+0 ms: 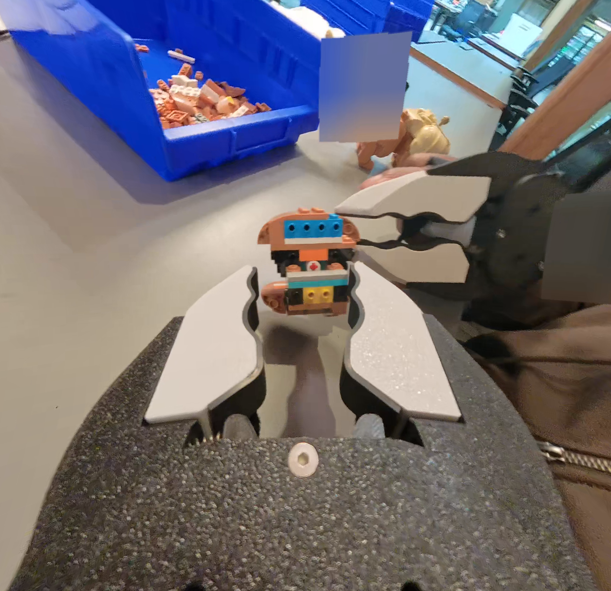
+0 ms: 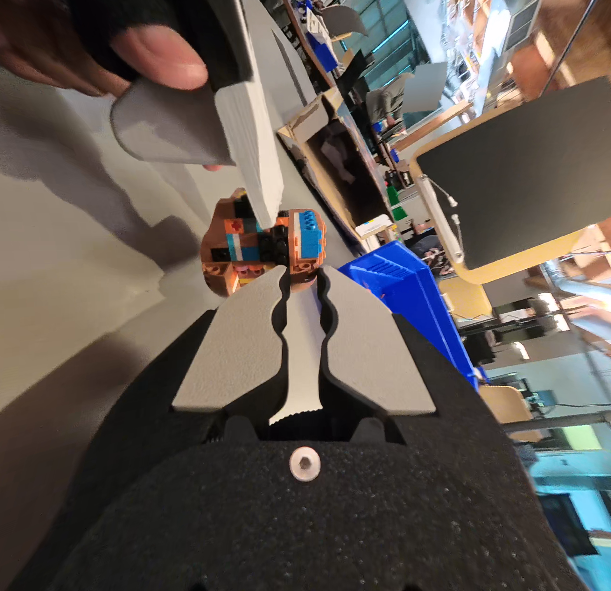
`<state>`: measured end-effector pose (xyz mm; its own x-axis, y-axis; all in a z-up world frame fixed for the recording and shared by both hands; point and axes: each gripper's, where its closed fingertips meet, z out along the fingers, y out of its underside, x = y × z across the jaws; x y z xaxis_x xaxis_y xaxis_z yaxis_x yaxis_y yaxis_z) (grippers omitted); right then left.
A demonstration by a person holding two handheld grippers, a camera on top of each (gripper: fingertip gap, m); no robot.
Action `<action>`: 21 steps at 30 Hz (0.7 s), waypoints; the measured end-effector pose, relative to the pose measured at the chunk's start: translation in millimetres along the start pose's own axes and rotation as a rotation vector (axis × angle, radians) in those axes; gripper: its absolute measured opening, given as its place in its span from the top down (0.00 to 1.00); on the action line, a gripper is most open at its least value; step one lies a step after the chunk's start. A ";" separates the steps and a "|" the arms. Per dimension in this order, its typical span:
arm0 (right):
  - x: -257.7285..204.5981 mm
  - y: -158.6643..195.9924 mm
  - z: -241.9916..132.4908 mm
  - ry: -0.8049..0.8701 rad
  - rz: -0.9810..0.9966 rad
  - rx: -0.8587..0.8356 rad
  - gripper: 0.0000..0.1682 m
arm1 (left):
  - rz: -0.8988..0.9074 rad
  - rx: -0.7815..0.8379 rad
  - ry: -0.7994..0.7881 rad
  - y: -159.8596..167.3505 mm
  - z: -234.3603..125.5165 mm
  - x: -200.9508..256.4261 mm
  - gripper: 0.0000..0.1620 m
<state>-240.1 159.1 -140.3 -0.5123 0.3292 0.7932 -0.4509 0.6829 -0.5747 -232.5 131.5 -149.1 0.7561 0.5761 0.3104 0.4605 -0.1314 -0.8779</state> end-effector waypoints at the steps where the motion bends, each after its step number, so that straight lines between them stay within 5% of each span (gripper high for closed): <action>1: 0.6 0.2 -0.1 0.014 -0.025 -0.001 0.92 | -0.015 0.004 -0.004 0.7 1.3 -1.4 0.67; 13: -4.6 -2.1 0.1 0.042 -0.153 0.031 0.91 | 0.072 -0.094 0.014 17.3 15.9 2.5 0.71; 21: -12.9 6.5 -7.5 -0.267 0.395 0.037 0.84 | 0.309 -0.154 -0.141 25.5 18.5 -7.7 0.72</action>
<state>-230.9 164.2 -152.7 -0.8173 0.3766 0.4361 -0.2074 0.5139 -0.8324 -235.2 138.6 -180.6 0.8041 0.5940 -0.0236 0.2927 -0.4302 -0.8540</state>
